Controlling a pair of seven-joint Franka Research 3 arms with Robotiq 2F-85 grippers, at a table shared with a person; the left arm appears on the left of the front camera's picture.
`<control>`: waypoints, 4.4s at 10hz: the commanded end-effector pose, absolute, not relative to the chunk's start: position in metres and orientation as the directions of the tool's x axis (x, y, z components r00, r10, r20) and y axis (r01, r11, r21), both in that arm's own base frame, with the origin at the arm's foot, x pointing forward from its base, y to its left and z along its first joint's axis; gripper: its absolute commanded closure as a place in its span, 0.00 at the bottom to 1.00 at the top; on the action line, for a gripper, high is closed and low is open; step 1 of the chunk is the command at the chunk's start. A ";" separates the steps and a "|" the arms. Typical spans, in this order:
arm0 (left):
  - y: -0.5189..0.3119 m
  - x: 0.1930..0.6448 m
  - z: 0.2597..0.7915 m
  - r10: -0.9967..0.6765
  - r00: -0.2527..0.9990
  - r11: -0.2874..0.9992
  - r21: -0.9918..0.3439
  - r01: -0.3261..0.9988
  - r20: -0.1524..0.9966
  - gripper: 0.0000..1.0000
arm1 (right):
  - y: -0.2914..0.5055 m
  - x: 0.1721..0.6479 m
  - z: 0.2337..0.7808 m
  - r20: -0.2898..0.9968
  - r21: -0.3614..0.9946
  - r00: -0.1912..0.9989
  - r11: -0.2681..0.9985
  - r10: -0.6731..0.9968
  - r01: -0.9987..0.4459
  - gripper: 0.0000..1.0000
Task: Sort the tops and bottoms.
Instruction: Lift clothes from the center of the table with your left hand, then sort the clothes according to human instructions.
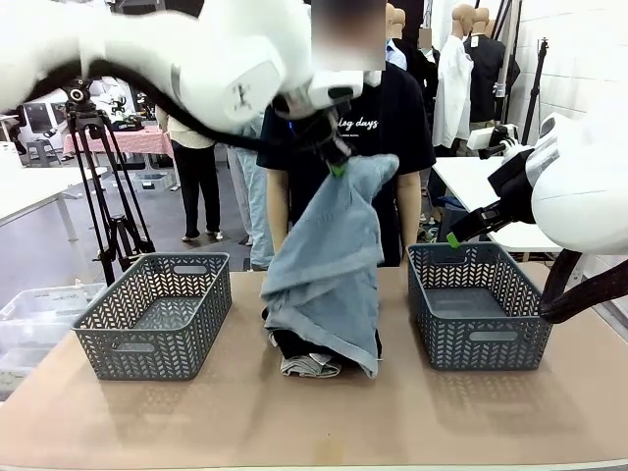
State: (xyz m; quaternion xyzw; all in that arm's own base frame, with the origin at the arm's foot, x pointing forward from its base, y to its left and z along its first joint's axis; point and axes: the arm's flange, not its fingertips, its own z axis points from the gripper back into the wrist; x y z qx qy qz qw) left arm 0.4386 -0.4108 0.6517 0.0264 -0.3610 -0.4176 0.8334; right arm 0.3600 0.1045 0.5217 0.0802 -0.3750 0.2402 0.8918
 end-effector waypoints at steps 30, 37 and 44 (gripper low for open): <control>-0.422 0.425 0.715 -0.751 0.290 0.629 0.512 0.585 0.592 1.00 | 0.104 0.361 0.521 0.713 -0.034 0.599 0.871 0.365 -0.491 0.00; -0.422 0.425 0.715 -0.751 0.290 0.629 0.512 0.585 0.592 1.00 | 0.104 0.361 0.521 0.713 -0.034 0.599 0.871 0.365 -0.491 0.00; -0.422 0.425 0.715 -0.751 0.290 0.629 0.512 0.585 0.592 1.00 | 0.092 0.316 0.552 0.717 -0.100 0.566 0.864 0.406 -0.494 0.00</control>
